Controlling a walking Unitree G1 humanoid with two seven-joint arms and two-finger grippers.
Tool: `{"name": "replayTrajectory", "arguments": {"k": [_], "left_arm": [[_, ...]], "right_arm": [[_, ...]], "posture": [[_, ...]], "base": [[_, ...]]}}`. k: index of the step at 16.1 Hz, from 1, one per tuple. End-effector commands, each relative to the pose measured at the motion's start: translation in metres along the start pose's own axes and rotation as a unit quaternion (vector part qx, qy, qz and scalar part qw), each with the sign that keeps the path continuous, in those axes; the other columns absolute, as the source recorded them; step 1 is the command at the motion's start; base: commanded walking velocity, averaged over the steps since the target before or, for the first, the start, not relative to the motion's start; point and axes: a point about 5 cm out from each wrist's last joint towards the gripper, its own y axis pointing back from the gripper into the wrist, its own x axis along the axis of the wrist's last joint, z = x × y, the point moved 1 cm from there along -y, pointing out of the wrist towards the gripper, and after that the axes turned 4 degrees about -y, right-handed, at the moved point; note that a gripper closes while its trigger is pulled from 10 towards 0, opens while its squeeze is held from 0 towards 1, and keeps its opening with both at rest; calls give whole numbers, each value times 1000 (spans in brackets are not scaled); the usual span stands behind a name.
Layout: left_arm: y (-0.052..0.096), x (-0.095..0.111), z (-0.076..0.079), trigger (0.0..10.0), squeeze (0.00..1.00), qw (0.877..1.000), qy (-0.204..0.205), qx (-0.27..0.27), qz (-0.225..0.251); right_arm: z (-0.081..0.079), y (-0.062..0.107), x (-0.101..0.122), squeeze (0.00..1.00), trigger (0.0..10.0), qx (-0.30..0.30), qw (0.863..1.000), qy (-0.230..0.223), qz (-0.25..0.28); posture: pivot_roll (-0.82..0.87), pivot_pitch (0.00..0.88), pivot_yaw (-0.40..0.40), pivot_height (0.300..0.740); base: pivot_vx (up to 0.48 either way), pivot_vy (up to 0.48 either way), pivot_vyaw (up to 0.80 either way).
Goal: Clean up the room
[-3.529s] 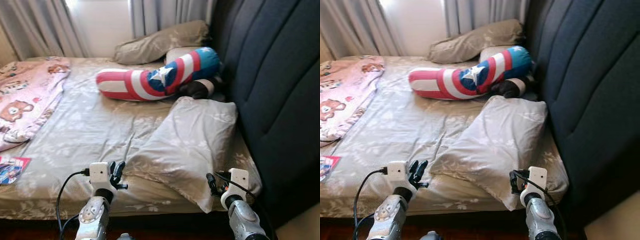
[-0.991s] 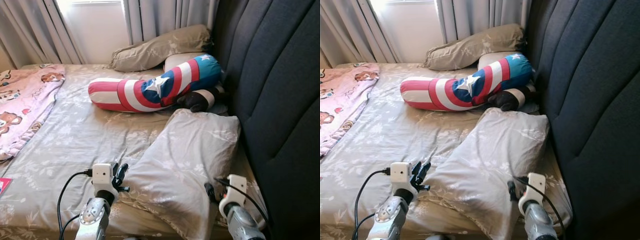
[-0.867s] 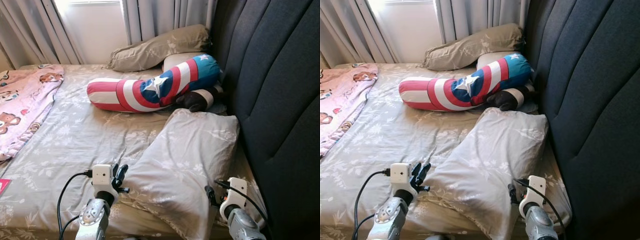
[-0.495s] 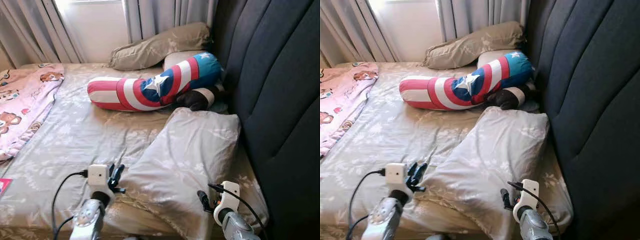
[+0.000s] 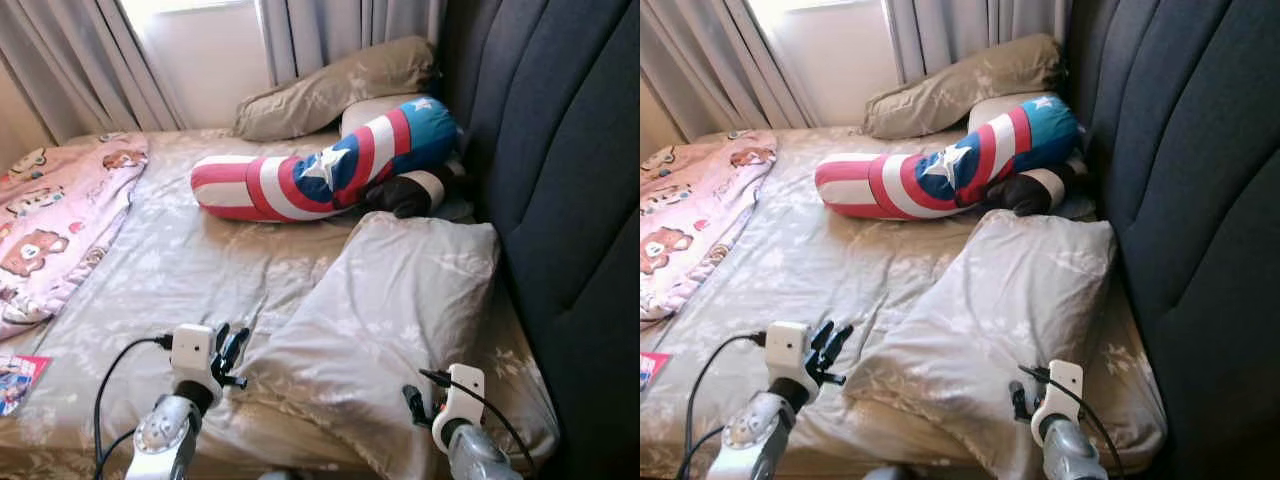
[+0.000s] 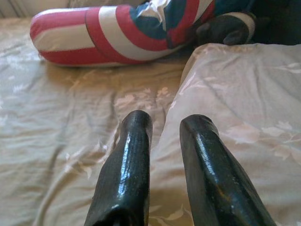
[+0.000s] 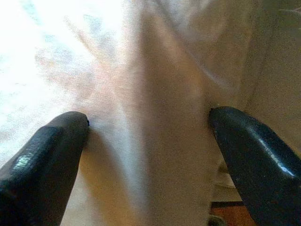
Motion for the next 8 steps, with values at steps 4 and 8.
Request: {"name": "replayTrajectory", "arguments": {"k": [4,8], "left_arm": [[12,7,-6,10000,0,999,-30,-13,-12],[18,9,-3,10000,0,999,-28,-13,-18]], "right_arm": [[-8,-1,-7,0,10000,-12,999,11,-30],[5,0,-8,0,10000,-59,997,35,-34]], "posture": [[145,0,127,670],[146,0,127,670]], "base": [[0,0,0],[0,0,0]]}}
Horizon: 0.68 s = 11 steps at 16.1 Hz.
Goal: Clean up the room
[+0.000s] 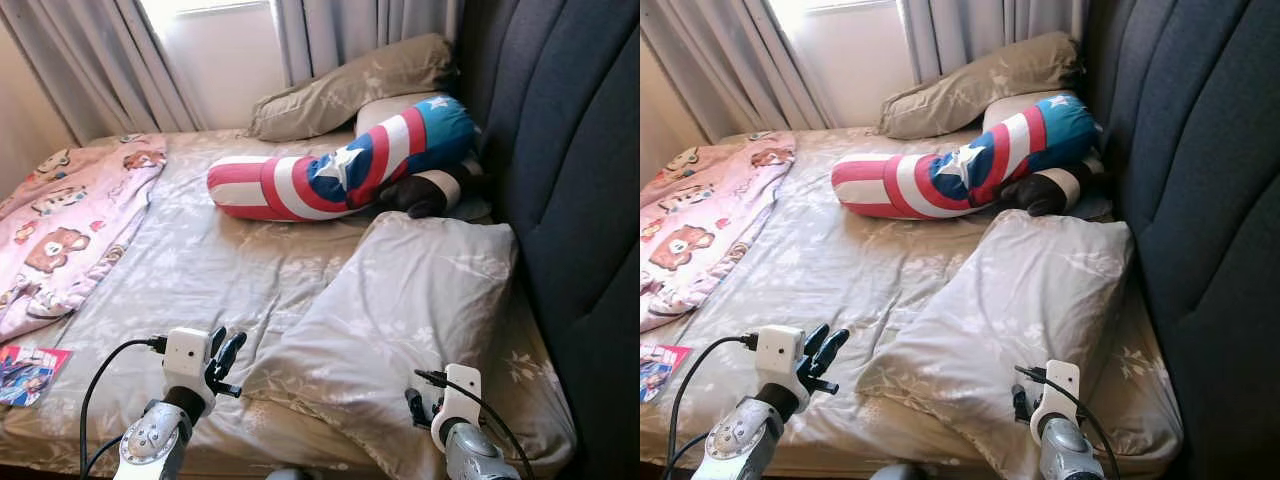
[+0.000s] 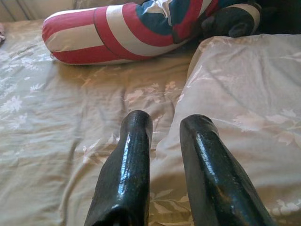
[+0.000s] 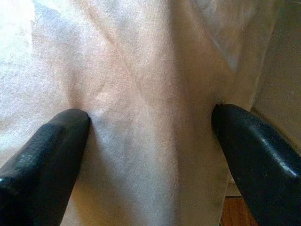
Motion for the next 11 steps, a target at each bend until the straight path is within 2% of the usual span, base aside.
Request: {"name": "replayTrajectory", "arguments": {"k": [1,3,5,9,10,11], "left_arm": [[6,-1,-2,10000,0,1000,-10,1,-13],[9,-1,-1,10000,0,1000,-9,2,-15],[17,-2,-2,10000,0,1000,-10,4,-20],[20,3,-6,10000,0,1000,-18,7,-20],[20,3,-7,10000,0,1000,-19,8,-21],[22,2,-8,10000,0,999,-22,9,-25]], "right_arm": [[6,2,-14,0,10000,-18,999,8,-34],[7,3,-21,0,10000,-20,998,15,-50],[-4,5,-31,0,10000,7,998,-14,-69],[-16,6,-36,0,10000,26,996,-2,-86],[-17,6,-36,0,0,26,996,2,-87],[-17,6,-37,0,0,27,995,17,-91]], "posture": [[150,0,121,670],[157,2,117,670],[168,0,116,670],[184,0,116,670],[184,0,116,670],[187,3,122,670]], "base": [[0,0,0],[0,0,0],[0,0,0],[0,0,0],[0,0,0],[0,0,0]]}}
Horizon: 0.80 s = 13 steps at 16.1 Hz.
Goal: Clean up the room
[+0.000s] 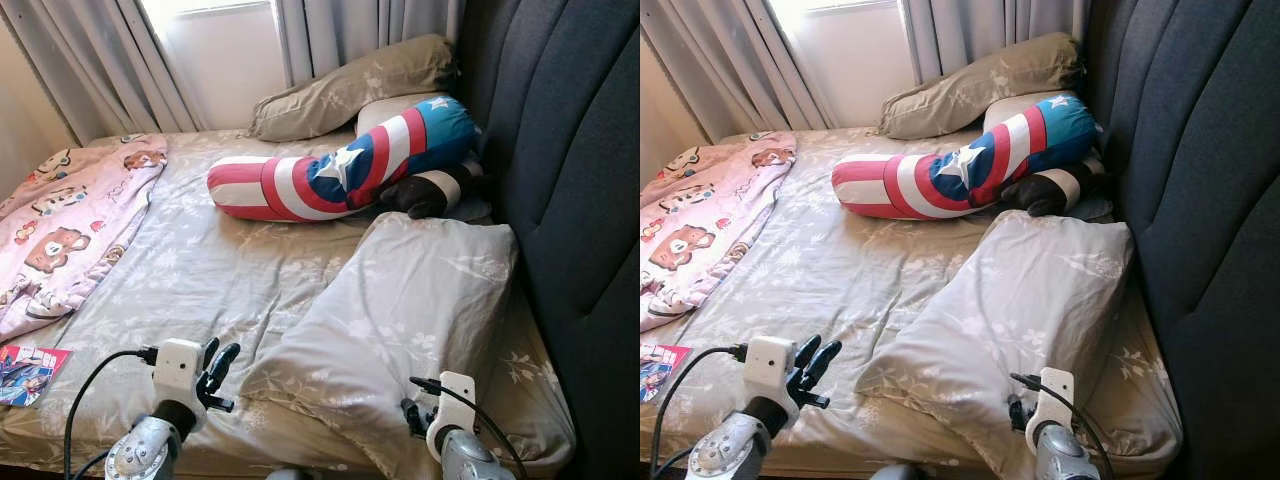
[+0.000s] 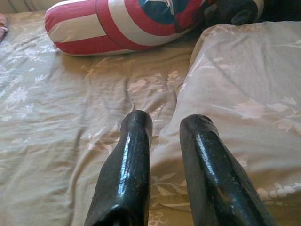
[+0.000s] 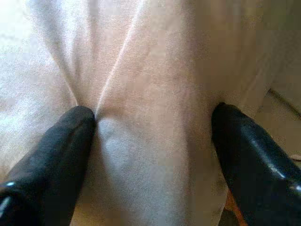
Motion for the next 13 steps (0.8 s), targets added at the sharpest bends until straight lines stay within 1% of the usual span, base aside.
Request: {"name": "replayTrajectory", "arguments": {"k": [1,4,8,13], "left_arm": [[3,2,-7,10000,0,1000,-13,8,-4],[4,3,-7,10000,0,1000,-11,11,-5],[7,-1,-3,10000,0,1000,-3,3,-13],[8,-4,-1,10000,0,1000,0,6,-19]], "right_arm": [[-6,2,-23,0,0,6,998,18,-52],[-1,4,-30,0,0,0,998,25,-61],[2,5,-34,0,0,-3,997,23,-67],[3,4,-32,0,0,-2,997,33,-64]], "posture": [[190,3,119,670],[192,1,116,670],[187,8,114,670],[181,15,105,670]], "base": [[0,0,0],[0,0,0],[0,0,0],[0,0,0]]}}
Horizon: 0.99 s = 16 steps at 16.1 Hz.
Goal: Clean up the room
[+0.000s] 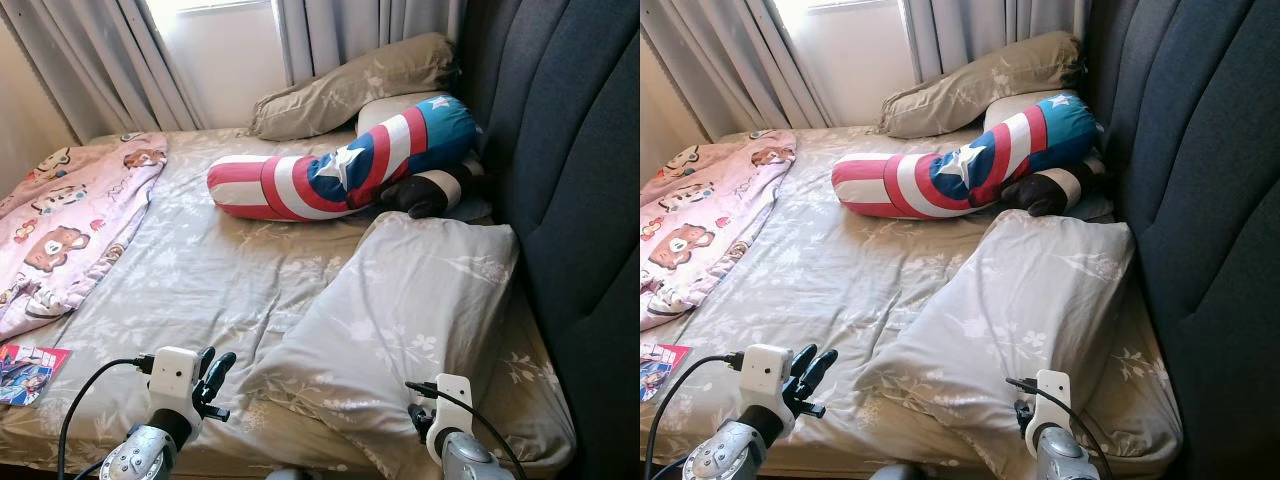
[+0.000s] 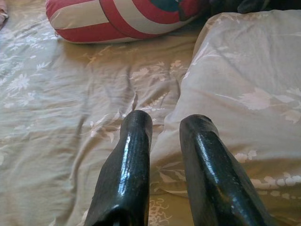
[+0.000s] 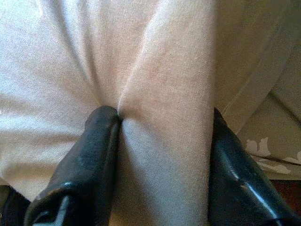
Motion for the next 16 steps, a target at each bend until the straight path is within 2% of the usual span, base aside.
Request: {"name": "replayTrajectory", "arguments": {"k": [1,9,16], "left_arm": [[1,2,0,10000,0,1000,-3,2,-1],[-2,0,6,10000,0,1000,-2,-2,-1],[-17,1,9,10000,0,1000,-2,-3,6]], "right_arm": [[-1,3,-24,0,0,1,999,9,-51],[-1,2,-22,0,0,0,999,12,-48],[-2,1,-12,0,0,-3,999,9,-34]], "posture": [[175,15,102,670],[168,3,90,670],[145,0,81,670]], "base": [[0,0,0],[0,0,0],[0,0,0]]}}
